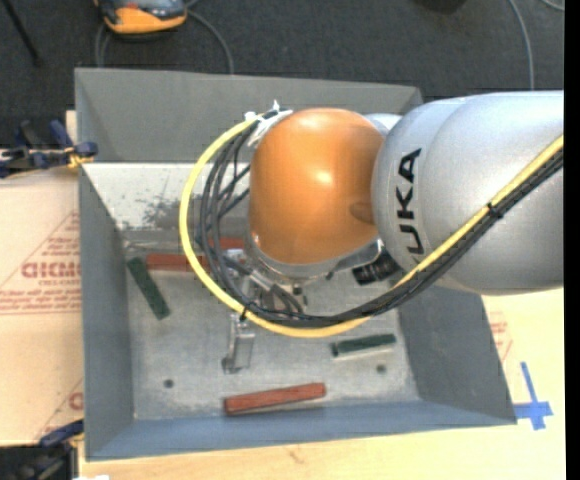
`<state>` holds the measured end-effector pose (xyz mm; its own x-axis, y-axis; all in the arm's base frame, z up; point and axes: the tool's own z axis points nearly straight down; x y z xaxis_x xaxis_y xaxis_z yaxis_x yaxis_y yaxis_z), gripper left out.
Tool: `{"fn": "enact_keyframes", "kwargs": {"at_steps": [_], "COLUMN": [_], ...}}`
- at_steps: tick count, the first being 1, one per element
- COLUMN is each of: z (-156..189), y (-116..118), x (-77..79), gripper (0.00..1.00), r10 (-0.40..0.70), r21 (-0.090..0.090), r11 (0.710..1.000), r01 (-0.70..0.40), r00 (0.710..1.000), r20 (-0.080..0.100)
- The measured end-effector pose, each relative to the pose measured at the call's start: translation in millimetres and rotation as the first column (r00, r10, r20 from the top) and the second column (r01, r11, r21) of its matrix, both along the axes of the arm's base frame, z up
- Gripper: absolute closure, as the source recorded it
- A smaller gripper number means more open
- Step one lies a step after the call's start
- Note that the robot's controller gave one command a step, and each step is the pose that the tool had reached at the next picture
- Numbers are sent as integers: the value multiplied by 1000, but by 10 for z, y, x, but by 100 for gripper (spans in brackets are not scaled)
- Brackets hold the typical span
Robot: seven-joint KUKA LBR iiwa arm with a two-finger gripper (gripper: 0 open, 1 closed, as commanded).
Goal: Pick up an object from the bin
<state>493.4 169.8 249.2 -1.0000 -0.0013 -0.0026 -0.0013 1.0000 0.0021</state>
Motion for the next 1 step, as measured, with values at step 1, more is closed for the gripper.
{"fn": "enact_keyframes", "kwargs": {"at_steps": [1], "z": [-245], "y": [-413], "x": [30], "gripper": [0], "r10": [57], "r21": [0], "r11": [998], "r01": [-57], "r00": [998], "r20": [3]}}
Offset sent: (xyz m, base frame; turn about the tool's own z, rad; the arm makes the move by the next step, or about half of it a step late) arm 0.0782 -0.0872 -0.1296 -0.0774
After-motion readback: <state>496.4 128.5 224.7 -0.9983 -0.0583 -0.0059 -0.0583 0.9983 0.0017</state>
